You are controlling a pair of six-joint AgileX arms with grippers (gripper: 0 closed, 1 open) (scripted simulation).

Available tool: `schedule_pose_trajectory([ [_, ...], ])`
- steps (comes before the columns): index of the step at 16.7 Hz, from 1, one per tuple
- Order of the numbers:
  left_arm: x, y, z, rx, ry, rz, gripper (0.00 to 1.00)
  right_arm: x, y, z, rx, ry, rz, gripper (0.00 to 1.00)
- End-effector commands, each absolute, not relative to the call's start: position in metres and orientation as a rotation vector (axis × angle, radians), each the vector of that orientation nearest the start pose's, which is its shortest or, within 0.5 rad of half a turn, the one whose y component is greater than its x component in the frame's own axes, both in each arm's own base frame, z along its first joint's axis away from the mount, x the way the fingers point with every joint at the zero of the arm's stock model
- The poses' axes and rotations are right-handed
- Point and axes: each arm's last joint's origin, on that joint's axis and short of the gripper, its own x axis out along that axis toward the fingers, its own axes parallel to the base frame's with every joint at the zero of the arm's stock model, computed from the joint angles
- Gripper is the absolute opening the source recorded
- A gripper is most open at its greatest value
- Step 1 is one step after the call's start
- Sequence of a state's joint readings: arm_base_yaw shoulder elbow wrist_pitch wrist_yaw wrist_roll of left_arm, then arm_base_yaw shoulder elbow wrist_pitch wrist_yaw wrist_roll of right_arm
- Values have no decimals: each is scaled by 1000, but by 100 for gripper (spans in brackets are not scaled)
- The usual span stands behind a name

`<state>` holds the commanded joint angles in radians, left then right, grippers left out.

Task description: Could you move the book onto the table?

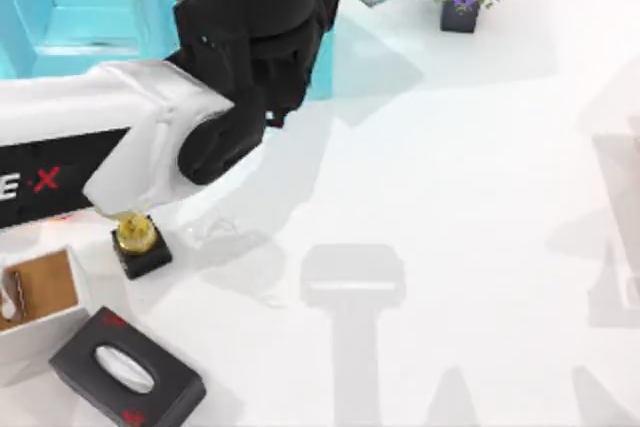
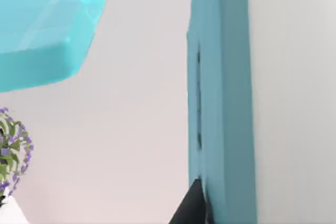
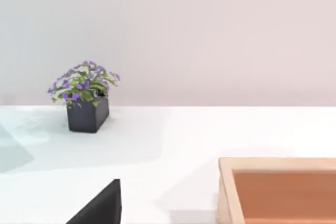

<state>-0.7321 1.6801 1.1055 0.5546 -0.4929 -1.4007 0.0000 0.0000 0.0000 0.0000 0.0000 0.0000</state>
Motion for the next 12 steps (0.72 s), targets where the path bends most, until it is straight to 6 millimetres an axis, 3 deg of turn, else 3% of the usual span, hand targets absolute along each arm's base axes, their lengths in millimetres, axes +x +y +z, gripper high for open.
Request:
schedule_pose_trajectory([
  [3,266,-291,219,-1511,249,-4,0,106,-1,160,0,0,0,100],
  [7,226,-315,157,-1555,228,161,0,106,-1,160,0,0,0,100],
  [9,214,-318,140,-1554,204,202,0,106,-1,160,0,0,0,100],
  [12,210,-319,133,-1552,192,217,0,106,-1,160,0,0,0,100],
])
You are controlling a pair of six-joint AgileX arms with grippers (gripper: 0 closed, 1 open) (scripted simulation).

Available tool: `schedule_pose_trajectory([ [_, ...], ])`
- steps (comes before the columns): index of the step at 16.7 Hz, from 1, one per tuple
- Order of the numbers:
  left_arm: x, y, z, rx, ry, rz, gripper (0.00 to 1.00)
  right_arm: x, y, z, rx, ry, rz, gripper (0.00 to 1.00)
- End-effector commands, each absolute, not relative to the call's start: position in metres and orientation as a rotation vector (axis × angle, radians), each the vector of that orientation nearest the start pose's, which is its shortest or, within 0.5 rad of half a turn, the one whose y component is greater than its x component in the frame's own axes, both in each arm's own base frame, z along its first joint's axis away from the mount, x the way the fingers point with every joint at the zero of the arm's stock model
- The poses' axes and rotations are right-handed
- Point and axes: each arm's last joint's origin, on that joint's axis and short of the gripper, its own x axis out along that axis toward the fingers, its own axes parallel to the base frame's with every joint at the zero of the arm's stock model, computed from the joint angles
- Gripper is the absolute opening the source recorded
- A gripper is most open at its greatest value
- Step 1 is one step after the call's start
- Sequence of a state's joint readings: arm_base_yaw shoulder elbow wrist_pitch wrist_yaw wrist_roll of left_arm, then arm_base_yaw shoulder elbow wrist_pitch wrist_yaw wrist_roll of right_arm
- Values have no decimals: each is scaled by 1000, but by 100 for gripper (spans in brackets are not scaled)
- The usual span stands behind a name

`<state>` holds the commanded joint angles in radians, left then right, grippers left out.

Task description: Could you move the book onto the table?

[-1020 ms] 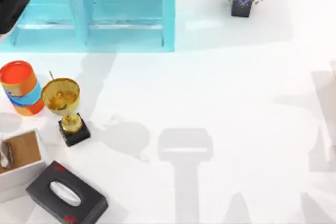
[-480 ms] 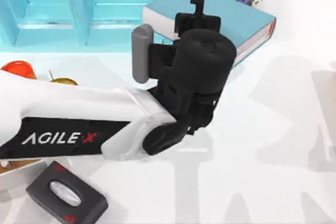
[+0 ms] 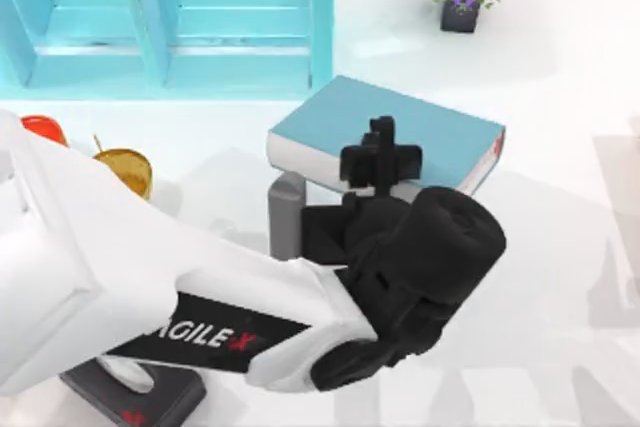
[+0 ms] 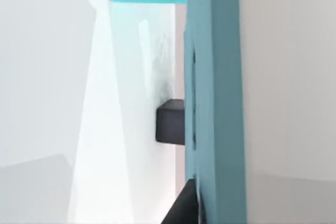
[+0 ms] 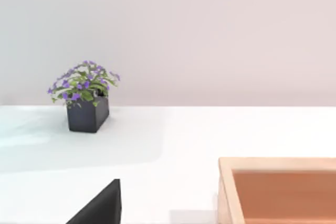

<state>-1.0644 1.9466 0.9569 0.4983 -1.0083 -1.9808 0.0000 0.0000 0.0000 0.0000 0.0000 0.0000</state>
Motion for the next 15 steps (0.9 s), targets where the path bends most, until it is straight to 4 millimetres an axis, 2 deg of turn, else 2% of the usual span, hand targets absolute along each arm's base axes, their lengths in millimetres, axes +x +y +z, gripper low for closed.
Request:
schedule_pose_trajectory([
  [10,205,-319,134,-1552,192,217,0,106,-1,160,0,0,0,100],
  [15,207,-320,120,-1560,188,218,0,106,-1,160,0,0,0,100],
])
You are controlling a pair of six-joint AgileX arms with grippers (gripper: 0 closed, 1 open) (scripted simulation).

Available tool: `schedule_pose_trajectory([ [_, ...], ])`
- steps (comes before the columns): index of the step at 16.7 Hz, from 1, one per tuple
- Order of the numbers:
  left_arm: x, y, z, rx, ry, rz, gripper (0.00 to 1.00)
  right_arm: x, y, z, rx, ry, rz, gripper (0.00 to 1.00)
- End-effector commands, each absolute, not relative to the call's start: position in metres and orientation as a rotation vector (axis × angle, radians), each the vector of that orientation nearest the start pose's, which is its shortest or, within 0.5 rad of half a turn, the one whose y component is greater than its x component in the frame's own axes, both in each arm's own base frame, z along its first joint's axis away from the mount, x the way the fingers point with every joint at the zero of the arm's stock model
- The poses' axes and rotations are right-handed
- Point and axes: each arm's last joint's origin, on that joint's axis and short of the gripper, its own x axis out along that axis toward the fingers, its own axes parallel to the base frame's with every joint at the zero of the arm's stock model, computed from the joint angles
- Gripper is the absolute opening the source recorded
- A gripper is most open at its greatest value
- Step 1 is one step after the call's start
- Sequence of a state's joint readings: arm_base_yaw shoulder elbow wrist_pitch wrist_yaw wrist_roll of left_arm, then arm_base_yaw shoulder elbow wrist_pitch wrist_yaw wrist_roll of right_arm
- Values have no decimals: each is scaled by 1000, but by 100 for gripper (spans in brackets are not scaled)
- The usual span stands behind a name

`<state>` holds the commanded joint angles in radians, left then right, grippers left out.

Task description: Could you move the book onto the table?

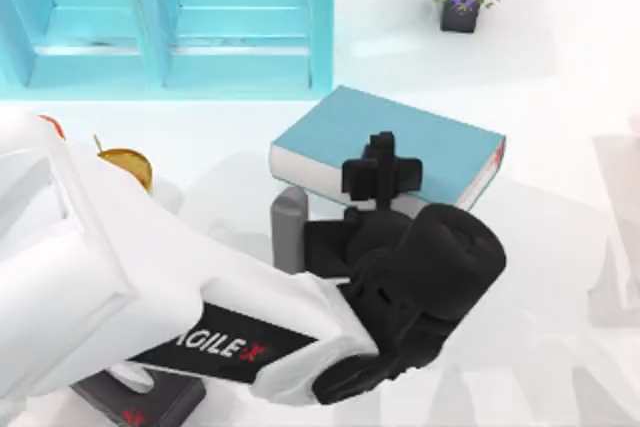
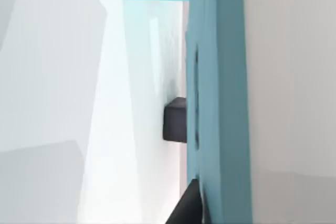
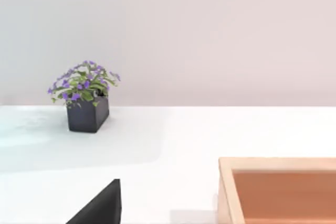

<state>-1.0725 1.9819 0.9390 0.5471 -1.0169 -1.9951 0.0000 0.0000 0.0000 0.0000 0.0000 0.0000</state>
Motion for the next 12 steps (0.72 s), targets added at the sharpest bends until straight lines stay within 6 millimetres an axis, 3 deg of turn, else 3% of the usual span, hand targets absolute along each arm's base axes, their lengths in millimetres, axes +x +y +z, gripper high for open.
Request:
schedule_pose_trajectory([
  [3,206,-318,104,-1550,191,222,0,106,-1,160,0,0,0,100],
  [7,206,-318,102,-1545,193,222,0,106,-1,160,0,0,0,100],
  [12,206,-318,102,-1545,193,222,38,106,-1,160,0,0,0,100],
])
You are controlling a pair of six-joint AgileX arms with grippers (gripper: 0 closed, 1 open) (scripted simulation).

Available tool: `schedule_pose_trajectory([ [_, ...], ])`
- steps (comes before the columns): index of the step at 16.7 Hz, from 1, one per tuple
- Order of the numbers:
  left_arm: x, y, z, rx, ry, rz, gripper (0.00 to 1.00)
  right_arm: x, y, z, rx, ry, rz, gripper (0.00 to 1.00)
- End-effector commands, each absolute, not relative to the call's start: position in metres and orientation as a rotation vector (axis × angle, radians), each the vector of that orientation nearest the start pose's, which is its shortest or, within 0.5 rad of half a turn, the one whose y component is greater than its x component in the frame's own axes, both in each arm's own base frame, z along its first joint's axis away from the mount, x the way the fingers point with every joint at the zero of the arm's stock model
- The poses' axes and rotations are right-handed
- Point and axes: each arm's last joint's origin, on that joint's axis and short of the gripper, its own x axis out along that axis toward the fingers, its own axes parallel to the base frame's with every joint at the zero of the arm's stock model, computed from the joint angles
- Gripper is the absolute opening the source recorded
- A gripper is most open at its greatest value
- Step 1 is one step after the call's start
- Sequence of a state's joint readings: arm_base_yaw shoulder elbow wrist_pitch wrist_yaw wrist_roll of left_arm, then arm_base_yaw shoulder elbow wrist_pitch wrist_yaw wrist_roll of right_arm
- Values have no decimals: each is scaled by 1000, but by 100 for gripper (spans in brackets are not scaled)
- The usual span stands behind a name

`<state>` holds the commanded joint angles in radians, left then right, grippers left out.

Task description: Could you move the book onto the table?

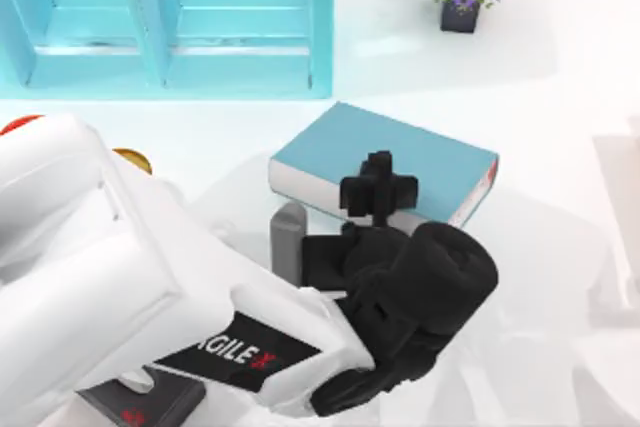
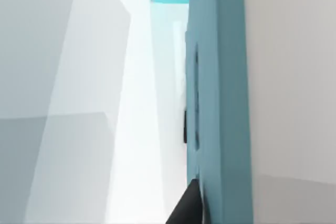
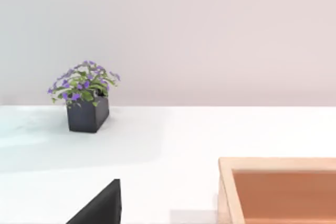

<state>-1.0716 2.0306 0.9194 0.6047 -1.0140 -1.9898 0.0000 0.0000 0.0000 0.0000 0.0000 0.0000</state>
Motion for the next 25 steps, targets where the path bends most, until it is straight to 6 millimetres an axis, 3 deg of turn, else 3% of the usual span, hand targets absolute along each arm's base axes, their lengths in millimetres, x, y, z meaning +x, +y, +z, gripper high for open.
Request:
schedule_pose_trajectory([
  [8,206,-318,102,-1545,193,222,98,106,-1,160,0,0,0,100],
  [19,204,-318,100,-1541,196,228,100,106,-1,160,0,0,0,100],
  [25,167,-327,94,-1528,209,274,100,106,-1,160,0,0,0,100],
])
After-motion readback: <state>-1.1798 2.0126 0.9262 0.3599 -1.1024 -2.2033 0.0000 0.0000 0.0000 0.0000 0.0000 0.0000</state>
